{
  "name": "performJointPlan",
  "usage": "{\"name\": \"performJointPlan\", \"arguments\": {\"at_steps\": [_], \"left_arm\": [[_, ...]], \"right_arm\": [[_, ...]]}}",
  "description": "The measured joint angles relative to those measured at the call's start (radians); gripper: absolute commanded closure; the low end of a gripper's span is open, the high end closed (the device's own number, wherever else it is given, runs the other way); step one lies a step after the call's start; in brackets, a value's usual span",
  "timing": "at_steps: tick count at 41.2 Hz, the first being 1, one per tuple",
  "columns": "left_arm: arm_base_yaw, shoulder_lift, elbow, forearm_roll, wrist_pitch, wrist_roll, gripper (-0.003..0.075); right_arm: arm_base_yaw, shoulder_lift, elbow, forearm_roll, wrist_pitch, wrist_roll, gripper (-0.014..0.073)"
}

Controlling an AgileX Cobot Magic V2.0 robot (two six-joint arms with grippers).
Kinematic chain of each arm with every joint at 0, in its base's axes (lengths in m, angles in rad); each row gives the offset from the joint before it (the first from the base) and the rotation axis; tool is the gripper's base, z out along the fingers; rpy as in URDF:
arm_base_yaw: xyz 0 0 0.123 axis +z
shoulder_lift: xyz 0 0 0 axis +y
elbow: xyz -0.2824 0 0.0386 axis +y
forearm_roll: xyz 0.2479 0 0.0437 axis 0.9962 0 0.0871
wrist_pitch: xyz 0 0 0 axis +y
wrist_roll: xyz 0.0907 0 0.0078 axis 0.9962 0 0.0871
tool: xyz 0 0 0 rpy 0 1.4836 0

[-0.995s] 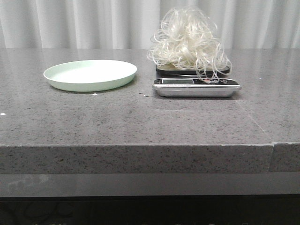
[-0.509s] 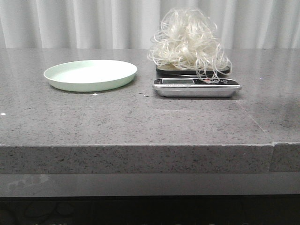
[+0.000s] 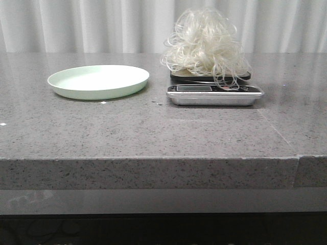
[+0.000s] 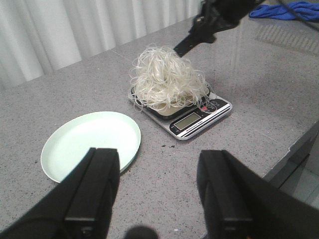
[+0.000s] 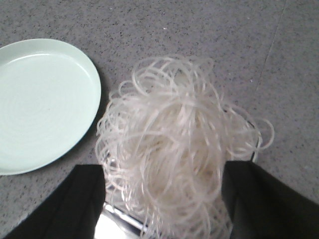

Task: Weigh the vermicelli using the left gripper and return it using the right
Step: 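Lower the right gripper onto the vermicelli on the scale and grasp it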

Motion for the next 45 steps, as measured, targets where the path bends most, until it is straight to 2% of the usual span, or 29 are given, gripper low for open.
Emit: {"name": "performJointPlan", "arguments": {"at_steps": [11, 18, 22, 28, 33, 45], "left_arm": [[0.0, 0.0, 0.0, 0.0, 0.0, 0.0, 0.0301], [0.0, 0.0, 0.0, 0.0, 0.0, 0.0, 0.0301], [0.0, 0.0, 0.0, 0.0, 0.0, 0.0, 0.0301], [0.0, 0.0, 0.0, 0.0, 0.0, 0.0, 0.0301], [0.0, 0.0, 0.0, 0.002, 0.0, 0.0, 0.0301], [0.0, 0.0, 0.0, 0.007, 0.0, 0.0, 0.0301]], "right_arm": [[0.0, 0.201, -0.164, -0.022, 0.014, 0.0, 0.0007], [0.0, 0.275, -0.203, -0.074, 0.029, 0.0, 0.0016], [0.0, 0.293, -0.209, -0.078, 0.035, 0.0, 0.0092], [0.0, 0.3, -0.211, -0.081, 0.045, 0.0, 0.0318], [0.0, 0.3, -0.211, -0.082, 0.048, 0.0, 0.0433], [0.0, 0.29, -0.225, -0.082, 0.07, 0.0, 0.0435]]}}
